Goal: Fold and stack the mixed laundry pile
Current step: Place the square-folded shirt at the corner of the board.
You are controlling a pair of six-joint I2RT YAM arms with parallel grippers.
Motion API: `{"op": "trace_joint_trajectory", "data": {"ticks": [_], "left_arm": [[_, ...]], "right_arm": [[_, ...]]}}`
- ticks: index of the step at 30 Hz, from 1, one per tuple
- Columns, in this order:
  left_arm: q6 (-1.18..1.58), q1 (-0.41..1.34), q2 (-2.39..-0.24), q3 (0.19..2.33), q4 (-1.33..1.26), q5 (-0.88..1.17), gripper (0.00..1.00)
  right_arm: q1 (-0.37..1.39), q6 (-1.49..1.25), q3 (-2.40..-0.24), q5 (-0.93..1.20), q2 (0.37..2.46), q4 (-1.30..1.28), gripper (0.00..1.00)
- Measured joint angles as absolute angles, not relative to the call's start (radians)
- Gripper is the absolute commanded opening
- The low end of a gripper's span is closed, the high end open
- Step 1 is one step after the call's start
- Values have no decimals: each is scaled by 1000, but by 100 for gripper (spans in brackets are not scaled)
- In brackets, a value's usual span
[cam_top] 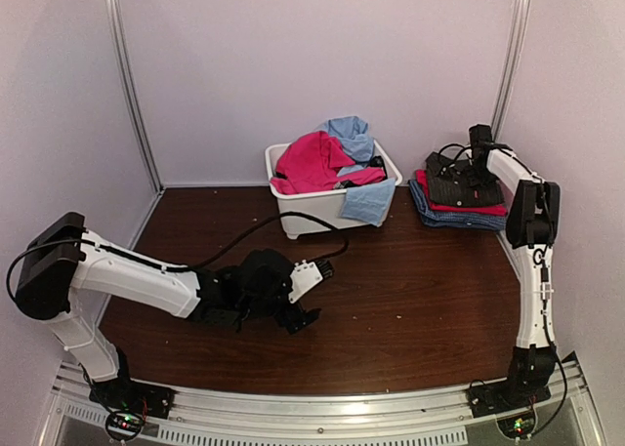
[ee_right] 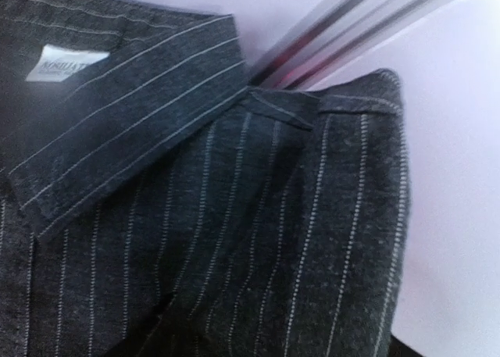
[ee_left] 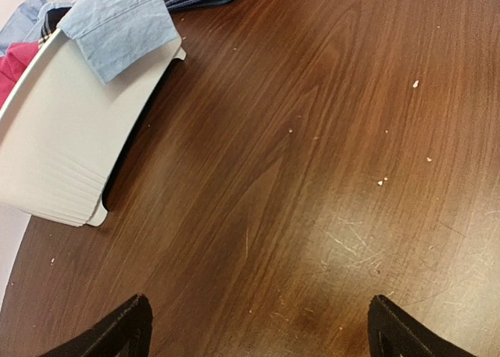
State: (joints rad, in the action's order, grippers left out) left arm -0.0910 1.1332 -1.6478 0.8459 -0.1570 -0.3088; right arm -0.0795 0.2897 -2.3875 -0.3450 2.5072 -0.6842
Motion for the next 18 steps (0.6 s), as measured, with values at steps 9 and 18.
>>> {"op": "trace_joint_trajectory", "data": {"ticks": [9, 18], "left_arm": [[-28, 1079, -1646, 879, -102, -342, 98], [83, 982, -1542, 898, -28, -351, 98]], "right_arm": [[-154, 196, -2411, -358, 2435, -683, 97], [-196, 77, -2418, -23, 2223, -689, 97]]}}
